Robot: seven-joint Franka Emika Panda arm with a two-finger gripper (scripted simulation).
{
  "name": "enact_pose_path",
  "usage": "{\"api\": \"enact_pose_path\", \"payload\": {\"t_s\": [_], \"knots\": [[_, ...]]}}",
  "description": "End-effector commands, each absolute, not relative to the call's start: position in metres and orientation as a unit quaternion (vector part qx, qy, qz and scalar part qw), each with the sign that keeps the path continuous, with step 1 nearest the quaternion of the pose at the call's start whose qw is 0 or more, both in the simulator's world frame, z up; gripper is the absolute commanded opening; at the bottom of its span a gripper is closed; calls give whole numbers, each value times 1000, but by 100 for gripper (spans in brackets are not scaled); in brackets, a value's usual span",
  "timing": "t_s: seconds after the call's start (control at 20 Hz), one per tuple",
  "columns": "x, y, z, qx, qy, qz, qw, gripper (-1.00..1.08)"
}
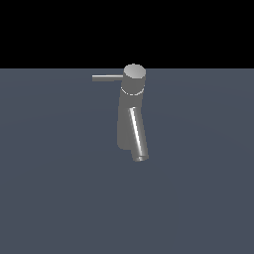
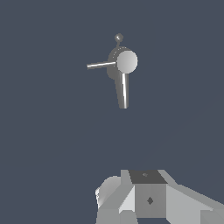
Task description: Turn on the faucet by rotating a designated handle.
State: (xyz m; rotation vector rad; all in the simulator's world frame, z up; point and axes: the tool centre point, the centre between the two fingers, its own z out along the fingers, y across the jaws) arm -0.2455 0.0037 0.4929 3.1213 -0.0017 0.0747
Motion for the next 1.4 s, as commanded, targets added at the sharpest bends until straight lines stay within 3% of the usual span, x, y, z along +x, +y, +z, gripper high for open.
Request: {"api": "enact_pose_path", "payload": {"t_s": [0.0,0.7,1.35], "knots": [[-246,4,493,1000,-1,24,10,-100],[-235,16,467,997,-70,42,-15,-100],[-199,44,412,967,-230,83,-74,-100]]}}
